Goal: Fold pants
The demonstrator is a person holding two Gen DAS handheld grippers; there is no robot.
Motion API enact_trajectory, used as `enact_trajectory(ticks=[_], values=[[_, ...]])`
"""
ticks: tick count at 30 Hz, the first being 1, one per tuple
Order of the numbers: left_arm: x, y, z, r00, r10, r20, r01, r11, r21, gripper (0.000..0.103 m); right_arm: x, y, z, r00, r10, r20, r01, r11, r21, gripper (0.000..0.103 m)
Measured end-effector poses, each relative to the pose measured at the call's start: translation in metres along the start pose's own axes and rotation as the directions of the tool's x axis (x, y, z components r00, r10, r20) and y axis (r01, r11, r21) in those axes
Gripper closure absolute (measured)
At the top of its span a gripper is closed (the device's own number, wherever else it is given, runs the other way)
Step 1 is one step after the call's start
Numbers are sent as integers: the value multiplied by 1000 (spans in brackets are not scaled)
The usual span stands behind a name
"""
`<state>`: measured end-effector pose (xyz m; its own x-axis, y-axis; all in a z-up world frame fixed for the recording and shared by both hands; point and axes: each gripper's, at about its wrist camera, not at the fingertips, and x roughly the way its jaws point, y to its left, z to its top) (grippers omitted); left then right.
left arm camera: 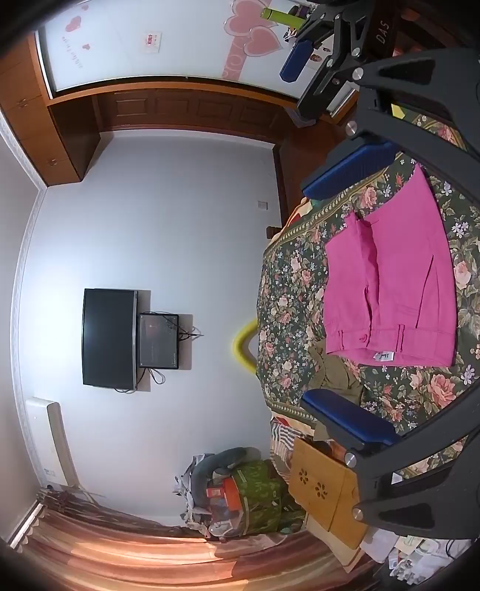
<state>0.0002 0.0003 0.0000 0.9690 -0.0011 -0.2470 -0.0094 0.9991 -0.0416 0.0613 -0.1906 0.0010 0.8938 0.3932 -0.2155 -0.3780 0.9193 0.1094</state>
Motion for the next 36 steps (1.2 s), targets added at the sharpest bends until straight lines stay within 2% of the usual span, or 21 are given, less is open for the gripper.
enact_trajectory(ticks=[14,36], values=[[5,10,-3,1000,-6,-6,6,1000,-9,0,1,-2,-1,1000,-3,0,3,1000,0,0],[4,1,2,1000,-2,-4,2,1000,-12,0,2,-3,-3,1000,-13,0,13,1000,-3,0]])
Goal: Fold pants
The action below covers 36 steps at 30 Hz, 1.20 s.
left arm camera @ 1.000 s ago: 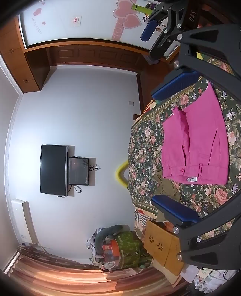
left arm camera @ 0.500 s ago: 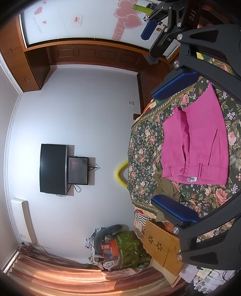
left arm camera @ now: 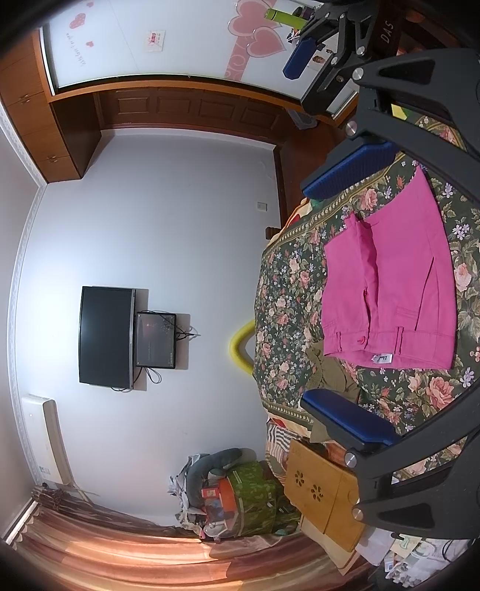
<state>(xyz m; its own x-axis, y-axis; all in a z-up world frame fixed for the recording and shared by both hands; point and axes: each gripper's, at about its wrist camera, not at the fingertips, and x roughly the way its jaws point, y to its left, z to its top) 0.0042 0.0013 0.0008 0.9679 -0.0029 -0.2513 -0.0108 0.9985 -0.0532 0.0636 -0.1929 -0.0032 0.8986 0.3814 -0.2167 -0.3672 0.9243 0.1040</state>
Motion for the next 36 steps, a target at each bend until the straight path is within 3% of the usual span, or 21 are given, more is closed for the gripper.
enact_trajectory(ticks=[13,22,25,27,30,33,36], values=[[18,2,-4,1000,-1,-30,1,1000,1,0,12,-7,-7,999,-8,-34,9,1000,18,0],[86,17,-26,980,-28,-197,17,998,-60,0,59,-25,-34,986,-43,-163,50,998,44,0],[116,28,-37,959,-8,-283,-15,997,-78,0,75,-35,-48,974,-50,-219,63,997,54,0],[136,39,-42,956,24,-292,-40,998,-52,0,88,-42,-59,962,-57,-267,75,996,56,0],[164,55,-53,939,57,-340,-73,997,-34,0,103,-52,-69,946,-65,-319,86,995,54,0],[190,68,-66,907,101,-410,-106,994,11,0,116,-58,-75,930,-68,-362,89,995,41,0],[212,82,-77,859,152,-490,-125,988,86,0,129,-64,-83,913,-65,-402,79,997,19,1]])
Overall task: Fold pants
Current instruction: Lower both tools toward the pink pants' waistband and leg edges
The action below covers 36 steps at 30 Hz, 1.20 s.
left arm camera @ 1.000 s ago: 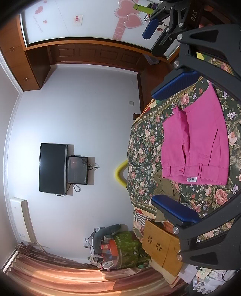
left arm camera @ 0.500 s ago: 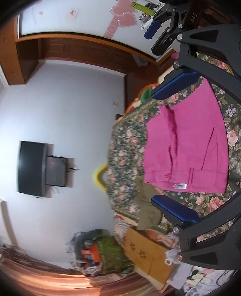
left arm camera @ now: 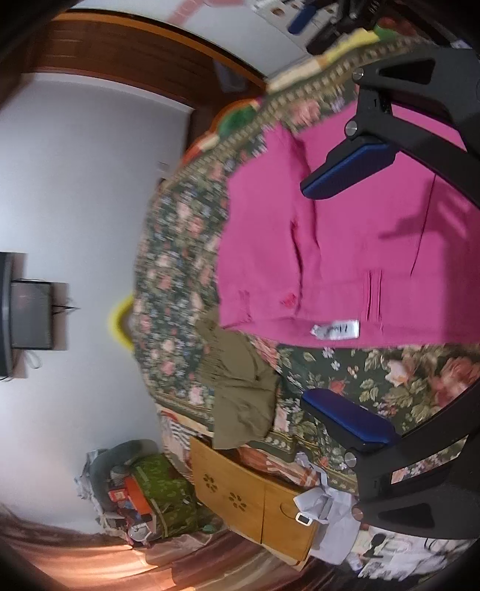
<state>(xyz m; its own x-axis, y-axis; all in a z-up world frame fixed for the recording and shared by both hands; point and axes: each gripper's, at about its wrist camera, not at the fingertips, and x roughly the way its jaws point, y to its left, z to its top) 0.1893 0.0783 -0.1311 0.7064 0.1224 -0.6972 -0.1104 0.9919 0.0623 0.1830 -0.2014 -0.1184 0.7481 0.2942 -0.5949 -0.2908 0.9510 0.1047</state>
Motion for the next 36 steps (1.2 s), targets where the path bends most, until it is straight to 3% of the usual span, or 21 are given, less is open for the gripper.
enact_trajectory(ticks=[3,5,12,15,18,22,28,32,36], values=[[29,3,1,998,-3,-63,3,1000,6,0,15,-5,0,999,-11,-32,10,999,-33,12],[46,9,3,994,-3,-109,5,1000,22,0,27,-9,1,998,-2,-59,-1,999,-38,12],[99,10,5,971,-56,-234,65,997,30,23,67,-17,7,985,61,-160,-69,996,-48,30],[115,12,7,959,-84,-269,93,995,24,33,88,-20,9,969,113,-217,-123,992,-29,36],[130,14,11,947,-101,-306,117,993,33,46,109,-22,11,944,175,-280,-183,983,-6,56],[145,17,10,924,-144,-355,158,987,11,56,130,-22,9,913,210,-351,-219,976,14,56],[160,13,6,901,-173,-399,199,980,24,57,158,-21,10,882,215,-419,-242,970,-11,57],[175,16,2,875,-194,-443,215,977,-3,57,171,-18,10,866,218,-450,-253,967,-18,60],[180,23,-1,862,-243,-444,237,969,-71,58,177,-14,7,860,202,-469,-252,967,-44,76]])
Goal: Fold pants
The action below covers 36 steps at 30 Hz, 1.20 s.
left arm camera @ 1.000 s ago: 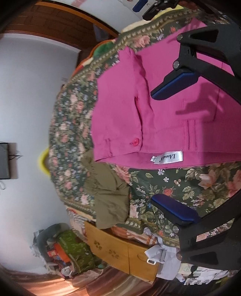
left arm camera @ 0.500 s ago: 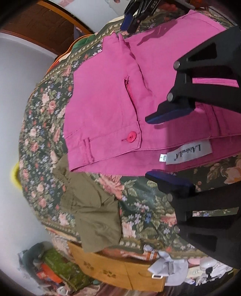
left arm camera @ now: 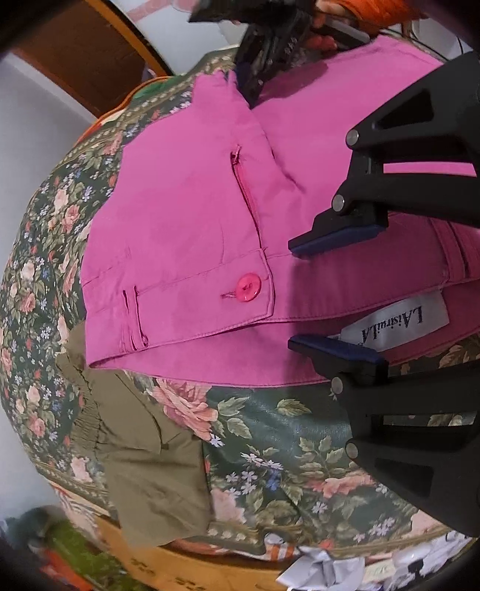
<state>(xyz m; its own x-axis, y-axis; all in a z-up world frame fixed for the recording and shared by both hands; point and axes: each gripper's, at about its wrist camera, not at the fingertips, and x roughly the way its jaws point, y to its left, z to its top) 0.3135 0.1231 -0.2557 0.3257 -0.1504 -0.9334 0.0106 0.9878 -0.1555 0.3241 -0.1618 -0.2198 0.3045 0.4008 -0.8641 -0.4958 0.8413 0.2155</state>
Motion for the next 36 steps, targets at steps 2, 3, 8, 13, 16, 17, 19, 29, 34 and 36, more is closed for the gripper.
enact_trajectory(ticks=[2,3,8,13,16,17,19,29,34,36], values=[[0,0,-2,1000,5,15,-5,1000,-1,62,2,-3,0,1000,2,-3,-2,1000,6,80],[0,-1,-4,1000,12,22,-12,1000,0,73,3,-5,-1,1000,11,-3,-11,1000,11,85],[-4,4,-8,998,43,44,-43,999,11,94,4,-7,-2,999,35,-4,-35,999,20,95],[-4,1,-15,992,101,69,-103,994,22,94,-1,-2,-4,1000,-4,26,3,1000,6,96],[-3,-4,-15,988,135,75,-138,990,37,94,-4,-3,-6,999,-17,36,16,1000,14,98],[-3,-5,-15,987,140,76,-143,989,43,94,-5,-3,-6,999,-17,34,16,1000,18,98],[-3,-3,-15,988,138,74,-141,989,44,94,-7,-3,-7,999,-20,41,19,1000,25,98],[-2,-5,-15,986,151,74,-156,985,68,91,-30,-30,-13,994,-89,69,79,987,137,102],[-7,-4,-15,989,129,72,-133,989,64,91,-52,-38,-21,992,-82,94,69,989,131,101],[-13,-3,-12,991,114,74,-117,992,49,91,-60,-34,-20,990,-82,113,69,991,115,101]])
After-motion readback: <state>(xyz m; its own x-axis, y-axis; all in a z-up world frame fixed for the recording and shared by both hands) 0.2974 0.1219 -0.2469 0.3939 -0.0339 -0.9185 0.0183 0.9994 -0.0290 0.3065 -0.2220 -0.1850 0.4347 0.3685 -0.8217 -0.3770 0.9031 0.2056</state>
